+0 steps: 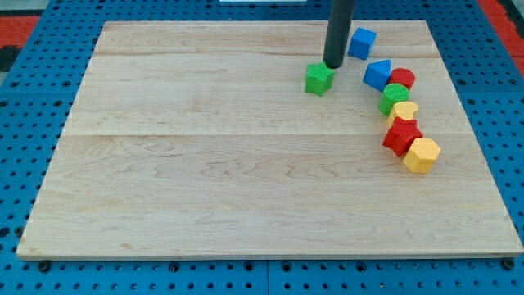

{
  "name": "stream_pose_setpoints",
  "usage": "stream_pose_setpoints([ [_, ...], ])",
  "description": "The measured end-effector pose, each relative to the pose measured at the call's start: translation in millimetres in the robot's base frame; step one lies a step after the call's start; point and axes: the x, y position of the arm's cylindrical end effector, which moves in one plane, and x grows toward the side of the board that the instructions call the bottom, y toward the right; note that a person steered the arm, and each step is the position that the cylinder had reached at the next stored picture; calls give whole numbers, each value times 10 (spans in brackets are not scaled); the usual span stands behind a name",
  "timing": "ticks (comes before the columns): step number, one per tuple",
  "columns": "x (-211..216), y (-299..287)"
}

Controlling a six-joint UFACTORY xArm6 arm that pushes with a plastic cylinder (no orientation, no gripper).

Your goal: Move the blue cube at the top of the green star

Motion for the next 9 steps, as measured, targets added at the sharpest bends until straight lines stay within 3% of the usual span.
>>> stream_pose_setpoints([
  [1, 61, -327],
  [3, 889, -219],
  [4, 763, -219],
  [7, -290, -370],
  [8, -521, -6],
  [9, -576, 818],
])
